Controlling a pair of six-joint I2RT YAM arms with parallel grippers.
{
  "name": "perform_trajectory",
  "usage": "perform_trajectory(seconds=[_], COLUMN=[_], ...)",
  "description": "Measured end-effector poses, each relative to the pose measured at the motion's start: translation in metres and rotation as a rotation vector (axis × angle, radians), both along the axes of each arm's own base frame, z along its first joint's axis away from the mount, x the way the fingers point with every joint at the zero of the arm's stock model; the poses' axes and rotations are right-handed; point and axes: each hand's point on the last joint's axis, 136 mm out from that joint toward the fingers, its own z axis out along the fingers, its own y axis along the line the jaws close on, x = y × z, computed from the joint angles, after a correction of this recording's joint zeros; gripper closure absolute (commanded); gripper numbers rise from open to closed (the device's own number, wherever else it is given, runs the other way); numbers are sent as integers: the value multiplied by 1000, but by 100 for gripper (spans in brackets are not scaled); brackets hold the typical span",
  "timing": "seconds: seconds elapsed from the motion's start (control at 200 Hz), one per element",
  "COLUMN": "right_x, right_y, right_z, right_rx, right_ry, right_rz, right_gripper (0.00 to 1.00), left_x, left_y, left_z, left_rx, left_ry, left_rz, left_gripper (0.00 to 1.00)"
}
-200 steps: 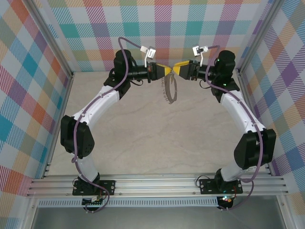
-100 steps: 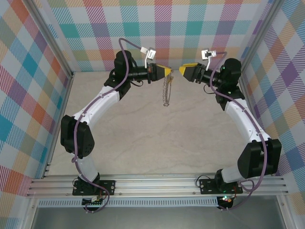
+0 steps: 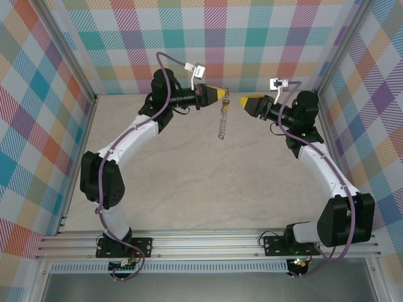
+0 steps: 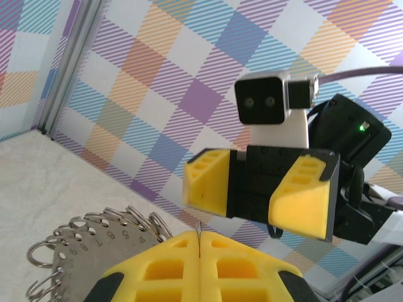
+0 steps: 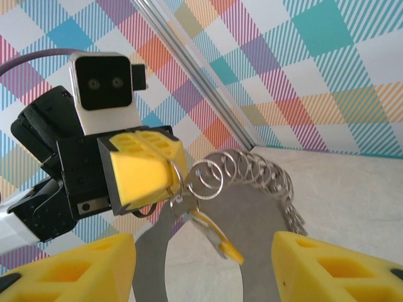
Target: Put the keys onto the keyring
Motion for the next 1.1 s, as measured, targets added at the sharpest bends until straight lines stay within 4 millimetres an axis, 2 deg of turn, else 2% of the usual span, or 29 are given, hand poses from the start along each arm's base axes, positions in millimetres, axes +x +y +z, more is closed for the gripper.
perform_trajectory(seconds=[0.18,0.29,0.465,0.77,0.875,1.1], right_x=[-9,-16,-21,-10,-6,-3], right_y=[4,7,9,15,19,33], right_z=[-13,-19,-18,-26,-24,-8], right_rx=[9,14,24,28,33,39], right_ry=[13,14,-2,-5,-3,-51], right_rz=[51,88,123,144,156,192], right_gripper=[45,41,39,38,32,31], left_x=[2,2,1,-1,-3,-7], left_y=[1,1,1,1,1,1], left_z=[8,11,17,24,25,28], left_rx=[-27,-39,-63,-88,-91,-100], left_ry=[1,6,12,29,29,32], left_rz=[12,15,11,0,-11,-35], left_gripper=[100,100,100,100,100,100])
